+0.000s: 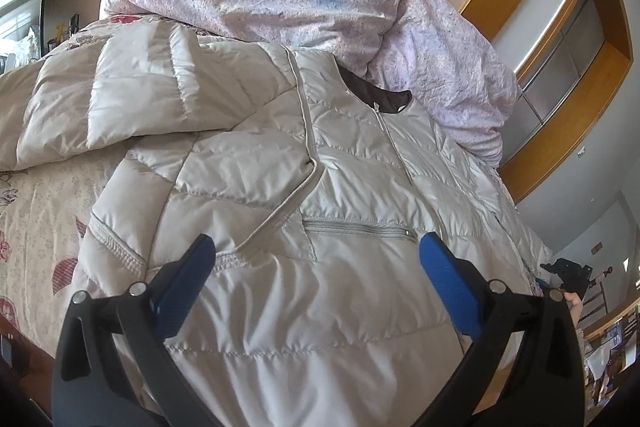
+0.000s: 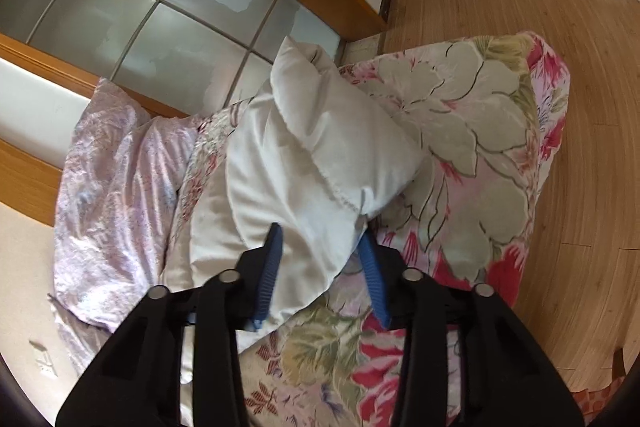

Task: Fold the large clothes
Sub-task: 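Grasp the jacket sleeve cuff with the right gripper and lift it, then fold the held sleeve across the jacket body with the right gripper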

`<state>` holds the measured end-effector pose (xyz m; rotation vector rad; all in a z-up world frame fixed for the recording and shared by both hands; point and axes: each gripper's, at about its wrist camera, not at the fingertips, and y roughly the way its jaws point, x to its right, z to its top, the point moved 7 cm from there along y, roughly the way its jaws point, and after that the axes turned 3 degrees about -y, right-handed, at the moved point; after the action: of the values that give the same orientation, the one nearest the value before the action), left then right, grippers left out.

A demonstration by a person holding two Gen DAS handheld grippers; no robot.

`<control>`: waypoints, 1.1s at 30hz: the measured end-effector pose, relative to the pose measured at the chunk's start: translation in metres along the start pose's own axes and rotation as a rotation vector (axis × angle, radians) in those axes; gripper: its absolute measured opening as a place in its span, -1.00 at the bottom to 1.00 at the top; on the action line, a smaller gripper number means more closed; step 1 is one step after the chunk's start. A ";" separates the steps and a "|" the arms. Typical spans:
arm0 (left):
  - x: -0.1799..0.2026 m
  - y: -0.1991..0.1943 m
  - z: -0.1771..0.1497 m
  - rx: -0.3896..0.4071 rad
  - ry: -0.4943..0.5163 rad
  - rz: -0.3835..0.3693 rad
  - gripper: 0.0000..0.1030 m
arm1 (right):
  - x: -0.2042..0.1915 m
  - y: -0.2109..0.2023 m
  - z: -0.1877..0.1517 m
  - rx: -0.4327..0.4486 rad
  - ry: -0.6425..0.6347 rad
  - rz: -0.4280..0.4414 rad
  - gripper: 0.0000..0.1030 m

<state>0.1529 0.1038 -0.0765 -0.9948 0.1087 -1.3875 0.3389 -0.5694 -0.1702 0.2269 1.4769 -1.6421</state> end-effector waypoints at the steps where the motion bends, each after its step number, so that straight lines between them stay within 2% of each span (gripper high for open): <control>1: -0.002 -0.003 0.001 0.021 -0.004 -0.008 0.96 | -0.001 0.003 0.001 -0.001 0.003 -0.005 -0.49; 2: -0.003 -0.005 0.003 0.048 -0.008 -0.018 0.96 | -0.001 0.003 0.002 0.002 0.001 -0.011 -0.64; 5: -0.005 -0.013 0.008 0.103 0.001 -0.019 0.96 | -0.011 -0.001 0.007 0.035 -0.052 -0.014 -0.80; 10: -0.014 -0.012 0.014 0.086 -0.035 -0.063 0.96 | -0.059 -0.026 0.016 0.144 -0.219 -0.026 -0.86; 13: -0.021 -0.012 0.016 0.081 -0.082 -0.098 0.96 | -0.105 -0.041 0.012 0.191 -0.338 0.013 -0.88; 17: -0.028 -0.014 0.016 0.098 -0.088 -0.065 0.96 | -0.175 -0.060 -0.007 0.227 -0.499 0.102 -0.88; 19: -0.031 -0.017 0.018 0.122 -0.081 -0.042 0.96 | -0.206 -0.068 -0.022 0.224 -0.568 0.154 -0.88; 25: -0.037 -0.029 0.023 0.183 -0.061 0.002 0.96 | -0.297 -0.092 -0.101 0.171 -0.795 0.341 -0.88; 30: -0.047 -0.031 0.025 0.168 -0.100 -0.008 0.96 | -0.356 -0.109 -0.180 0.034 -0.911 0.534 -0.88; 33: -0.054 -0.035 0.023 0.176 -0.116 0.001 0.96 | -0.376 -0.104 -0.224 -0.075 -0.952 0.610 -0.88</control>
<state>0.1270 0.1662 -0.0662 -0.9250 -0.0982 -1.3112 0.3955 -0.2050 0.0868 -0.1375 0.6335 -0.9529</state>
